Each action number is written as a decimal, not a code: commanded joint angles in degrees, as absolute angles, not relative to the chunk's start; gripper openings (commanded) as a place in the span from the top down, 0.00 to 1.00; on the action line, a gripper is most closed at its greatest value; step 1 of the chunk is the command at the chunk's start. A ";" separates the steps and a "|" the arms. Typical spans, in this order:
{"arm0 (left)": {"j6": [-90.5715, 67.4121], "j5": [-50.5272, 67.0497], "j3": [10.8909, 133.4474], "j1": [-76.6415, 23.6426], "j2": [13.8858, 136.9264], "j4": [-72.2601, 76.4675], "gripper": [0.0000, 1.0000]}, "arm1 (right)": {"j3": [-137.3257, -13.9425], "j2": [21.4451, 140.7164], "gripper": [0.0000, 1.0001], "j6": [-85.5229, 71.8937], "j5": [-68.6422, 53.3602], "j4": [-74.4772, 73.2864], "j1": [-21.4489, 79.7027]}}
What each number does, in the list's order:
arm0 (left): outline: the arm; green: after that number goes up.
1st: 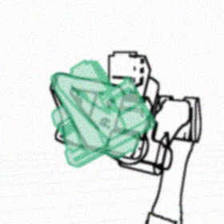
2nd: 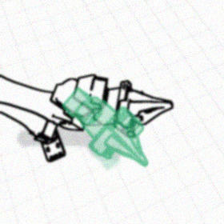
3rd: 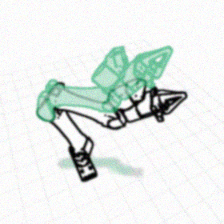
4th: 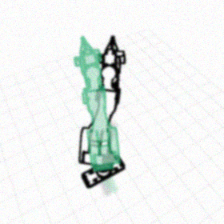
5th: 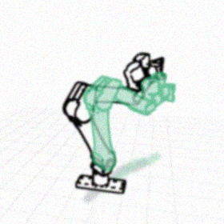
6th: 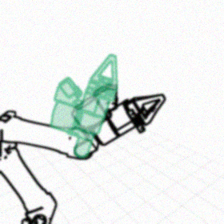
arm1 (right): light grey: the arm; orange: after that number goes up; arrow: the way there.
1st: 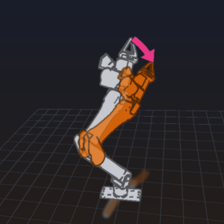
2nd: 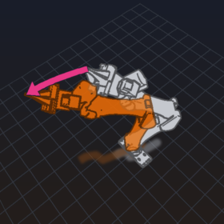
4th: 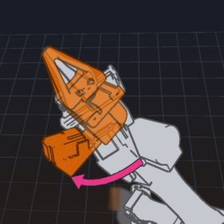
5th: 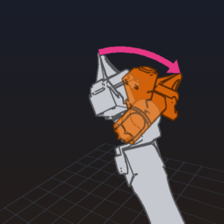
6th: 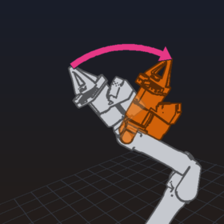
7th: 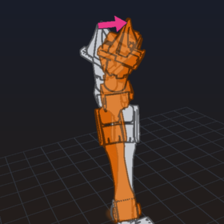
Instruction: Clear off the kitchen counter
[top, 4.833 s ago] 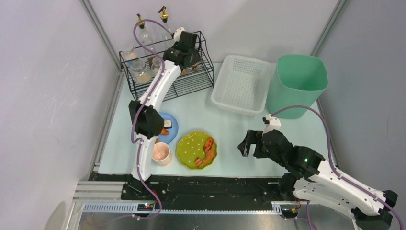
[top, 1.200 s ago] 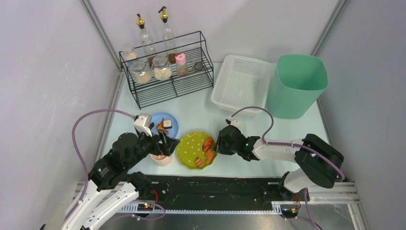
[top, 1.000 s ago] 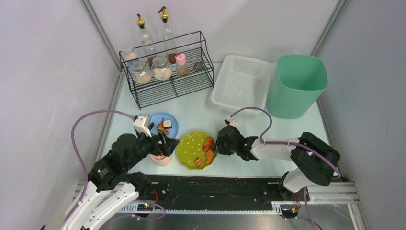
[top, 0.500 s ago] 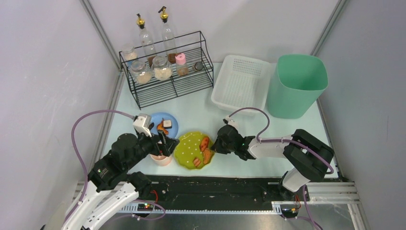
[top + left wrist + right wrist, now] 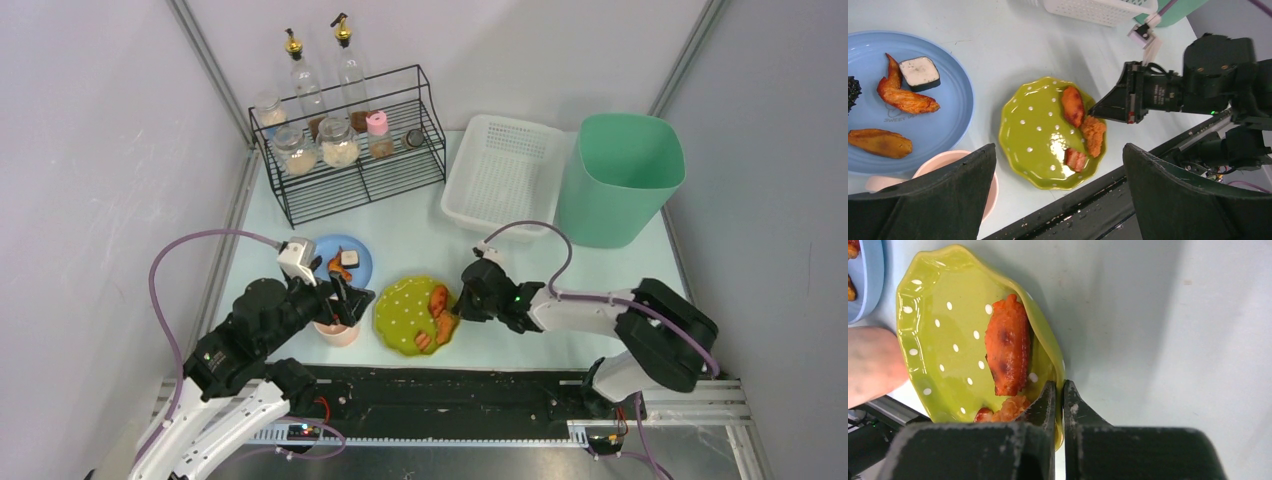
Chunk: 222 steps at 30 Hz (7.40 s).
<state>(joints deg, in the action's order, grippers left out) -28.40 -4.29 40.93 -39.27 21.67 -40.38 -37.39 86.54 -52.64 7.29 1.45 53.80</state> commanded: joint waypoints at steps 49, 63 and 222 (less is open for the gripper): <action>-27.92 -4.27 39.99 -39.58 18.26 -38.63 0.00 | -81.71 64.82 1.00 -41.74 3.08 -31.86 5.84; -27.95 -4.05 39.99 -39.62 17.45 -38.61 0.00 | -94.29 70.14 1.00 -42.08 6.65 -36.75 -8.24; -28.10 -4.41 39.63 -40.47 17.65 -38.44 0.00 | -78.20 97.84 1.00 -5.39 35.32 -12.72 28.98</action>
